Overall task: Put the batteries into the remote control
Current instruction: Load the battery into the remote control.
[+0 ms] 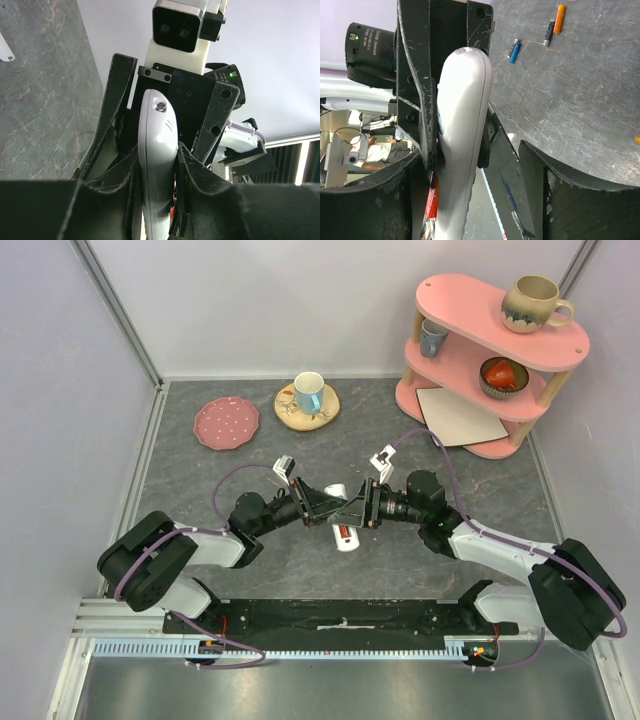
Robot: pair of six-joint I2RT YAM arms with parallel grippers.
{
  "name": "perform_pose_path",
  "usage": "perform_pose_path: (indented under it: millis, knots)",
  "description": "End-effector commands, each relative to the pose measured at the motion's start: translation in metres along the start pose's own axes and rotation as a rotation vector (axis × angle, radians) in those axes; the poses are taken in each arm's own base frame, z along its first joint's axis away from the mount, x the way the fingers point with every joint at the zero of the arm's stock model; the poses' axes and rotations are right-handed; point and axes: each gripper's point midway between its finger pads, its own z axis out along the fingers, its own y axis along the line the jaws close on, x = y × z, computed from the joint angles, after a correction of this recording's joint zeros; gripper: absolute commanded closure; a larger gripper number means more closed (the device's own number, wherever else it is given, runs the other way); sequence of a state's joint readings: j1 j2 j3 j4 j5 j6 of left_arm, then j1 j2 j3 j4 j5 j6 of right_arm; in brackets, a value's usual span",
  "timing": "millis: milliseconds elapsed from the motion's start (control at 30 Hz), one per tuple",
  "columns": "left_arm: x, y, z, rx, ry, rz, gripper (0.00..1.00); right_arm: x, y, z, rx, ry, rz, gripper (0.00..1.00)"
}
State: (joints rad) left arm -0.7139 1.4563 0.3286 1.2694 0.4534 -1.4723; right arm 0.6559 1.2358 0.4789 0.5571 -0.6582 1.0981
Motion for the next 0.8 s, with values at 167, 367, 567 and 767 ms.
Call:
perform_pose_path:
  millis: [167,367,567,767]
  knots:
    - [0.003,-0.077,-0.004,0.343,-0.002,0.17,0.98,-0.017,0.034,-0.009,-0.03,-0.016,-0.138,0.19]
    - [0.001,-0.076,0.0,0.345,0.003,0.172,0.98,-0.012,0.042,-0.019,-0.031,0.009,-0.178,0.19]
    - [-0.001,-0.087,-0.002,0.371,0.0,0.183,0.98,0.0,0.031,-0.032,0.007,0.025,-0.199,0.2]
    - [-0.002,-0.094,-0.005,0.388,-0.008,0.189,0.98,0.001,0.039,-0.036,-0.029,0.008,-0.196,0.2]
